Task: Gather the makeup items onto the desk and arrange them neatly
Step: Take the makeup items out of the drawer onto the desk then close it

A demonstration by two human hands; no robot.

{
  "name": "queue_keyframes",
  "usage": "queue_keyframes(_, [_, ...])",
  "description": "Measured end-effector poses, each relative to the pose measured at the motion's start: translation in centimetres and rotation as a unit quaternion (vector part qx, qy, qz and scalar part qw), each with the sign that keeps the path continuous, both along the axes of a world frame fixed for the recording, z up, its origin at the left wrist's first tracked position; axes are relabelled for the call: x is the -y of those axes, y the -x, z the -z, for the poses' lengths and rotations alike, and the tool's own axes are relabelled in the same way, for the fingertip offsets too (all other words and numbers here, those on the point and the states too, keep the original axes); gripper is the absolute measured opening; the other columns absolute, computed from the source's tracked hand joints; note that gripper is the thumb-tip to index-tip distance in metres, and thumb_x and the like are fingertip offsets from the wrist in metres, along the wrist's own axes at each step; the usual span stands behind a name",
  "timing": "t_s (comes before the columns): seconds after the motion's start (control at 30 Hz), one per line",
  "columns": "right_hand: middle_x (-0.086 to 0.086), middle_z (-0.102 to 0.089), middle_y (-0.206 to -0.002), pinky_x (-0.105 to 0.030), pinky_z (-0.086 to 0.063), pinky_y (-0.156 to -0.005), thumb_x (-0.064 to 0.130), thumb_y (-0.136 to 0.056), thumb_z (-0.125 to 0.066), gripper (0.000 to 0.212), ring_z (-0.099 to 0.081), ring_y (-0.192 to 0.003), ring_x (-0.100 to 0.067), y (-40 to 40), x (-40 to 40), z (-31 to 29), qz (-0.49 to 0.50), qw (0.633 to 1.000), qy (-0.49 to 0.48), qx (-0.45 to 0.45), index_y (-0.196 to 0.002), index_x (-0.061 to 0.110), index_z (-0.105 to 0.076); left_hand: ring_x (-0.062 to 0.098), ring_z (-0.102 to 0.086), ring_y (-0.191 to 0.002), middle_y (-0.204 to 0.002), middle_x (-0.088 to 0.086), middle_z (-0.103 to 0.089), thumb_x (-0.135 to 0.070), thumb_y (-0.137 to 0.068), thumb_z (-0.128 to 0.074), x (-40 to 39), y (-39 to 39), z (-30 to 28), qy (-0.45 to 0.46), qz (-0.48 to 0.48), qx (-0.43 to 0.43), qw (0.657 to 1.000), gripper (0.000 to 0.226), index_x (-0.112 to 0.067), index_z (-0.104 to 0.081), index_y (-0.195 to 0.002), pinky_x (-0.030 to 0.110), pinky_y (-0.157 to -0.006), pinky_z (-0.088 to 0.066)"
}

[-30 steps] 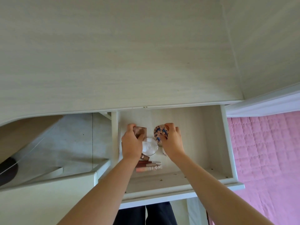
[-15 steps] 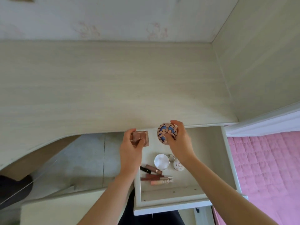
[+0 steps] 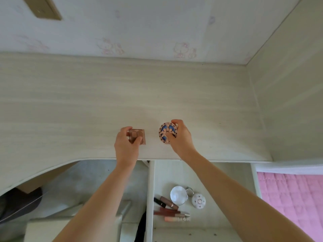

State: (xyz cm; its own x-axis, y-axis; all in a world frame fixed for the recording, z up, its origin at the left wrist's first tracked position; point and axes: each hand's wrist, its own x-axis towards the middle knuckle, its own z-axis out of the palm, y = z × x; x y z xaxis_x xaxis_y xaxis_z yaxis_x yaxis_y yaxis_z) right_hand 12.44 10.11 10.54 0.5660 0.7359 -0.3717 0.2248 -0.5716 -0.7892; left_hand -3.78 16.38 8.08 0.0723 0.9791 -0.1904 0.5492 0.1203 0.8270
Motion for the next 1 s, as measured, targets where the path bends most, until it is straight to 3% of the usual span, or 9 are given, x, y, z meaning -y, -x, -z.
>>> queue_keyframes(0.2, [-0.005, -0.053, -0.124, -0.023, -0.044, -0.082, 0.006, -0.089, -0.057, 0.046, -0.051, -0.105, -0.016, -0.2, -1.9, 1.2, -0.022, 1.0, -0.005, -0.013, -0.132, 0.021, -0.045, 0.028, -0.06, -0.102, -0.115, 0.009, -0.062, -0.012, -0.082, -0.072, -1.4, -0.2, 1.1, 0.018, 0.024, -0.027, 0.999, 0.048, -0.012, -0.056, -0.127, 0.04, -0.097, -0.045])
queue_keyframes(0.37, [-0.003, -0.052, -0.122, -0.017, -0.037, -0.081, 0.011, -0.091, -0.058, 0.045, -0.05, -0.105, -0.013, -0.6, -2.1, 1.8, -0.056, 0.998, 0.005, 0.03, -0.134, 0.021, -0.048, 0.026, -0.055, -0.106, -0.113, 0.011, -0.058, -0.015, -0.085, -0.069, -1.8, -0.5, 1.2, 0.001, 0.055, -0.078, 0.995, 0.052, -0.007, -0.052, -0.133, 0.028, -0.096, -0.038])
queue_keyframes(0.57, [-0.005, -0.04, -0.122, -0.021, -0.034, -0.089, 0.022, -0.092, -0.059, 0.047, -0.04, -0.112, -0.021, -1.3, -1.6, 2.6, -0.093, 0.991, 0.03, 0.088, -0.137, 0.021, -0.047, 0.032, -0.041, -0.115, -0.125, 0.012, -0.046, -0.021, -0.089, -0.064, -1.7, -1.1, 1.3, 0.008, 0.053, -0.132, 0.99, 0.055, -0.011, -0.045, -0.14, 0.045, -0.1, -0.038])
queue_keyframes(0.73, [-0.005, -0.038, -0.119, -0.026, -0.035, -0.093, 0.029, -0.09, -0.061, 0.046, -0.033, -0.1, -0.017, -1.7, -1.6, 3.1, -0.104, 0.985, 0.045, 0.128, -0.134, 0.017, -0.051, 0.031, -0.036, -0.119, -0.131, 0.009, -0.039, -0.024, -0.091, -0.061, -1.5, -1.6, 1.4, 0.027, 0.033, -0.171, 0.984, 0.056, -0.017, -0.041, -0.143, 0.047, -0.097, -0.033])
queue_keyframes(0.87, [-0.007, -0.038, -0.125, -0.037, -0.039, -0.101, 0.031, -0.092, -0.058, 0.049, -0.037, -0.109, -0.023, -1.5, -1.4, 2.9, -0.112, 0.979, 0.049, 0.164, -0.137, 0.018, -0.046, 0.031, -0.042, -0.112, -0.131, 0.009, -0.039, -0.018, -0.09, -0.063, -0.8, -1.3, 1.8, -0.045, 0.061, -0.179, 0.981, 0.051, -0.018, -0.047, -0.139, 0.047, -0.092, -0.035])
queue_keyframes(0.93, [-0.008, -0.039, -0.13, -0.04, -0.04, -0.099, 0.031, -0.093, -0.056, 0.051, -0.039, -0.115, -0.028, -0.9, -1.1, 2.7, -0.132, 0.965, 0.021, 0.225, -0.14, 0.017, -0.043, 0.031, -0.045, -0.11, -0.134, 0.008, -0.043, -0.016, -0.089, -0.064, -0.5, -1.0, 2.2, -0.122, 0.091, -0.184, 0.971, 0.048, -0.017, -0.051, -0.136, 0.047, -0.088, -0.041])
queue_keyframes(1.0, [-0.012, -0.042, -0.133, -0.044, -0.045, -0.095, 0.031, -0.091, -0.059, 0.053, -0.042, -0.118, -0.033, -0.2, -0.6, 3.0, -0.17, 0.94, -0.028, 0.296, -0.139, 0.015, -0.044, 0.032, -0.044, -0.12, -0.14, 0.006, -0.045, -0.02, -0.091, -0.06, -0.3, -0.7, 2.7, -0.185, 0.142, -0.183, 0.955, 0.044, -0.016, -0.053, -0.135, 0.045, -0.096, -0.042])
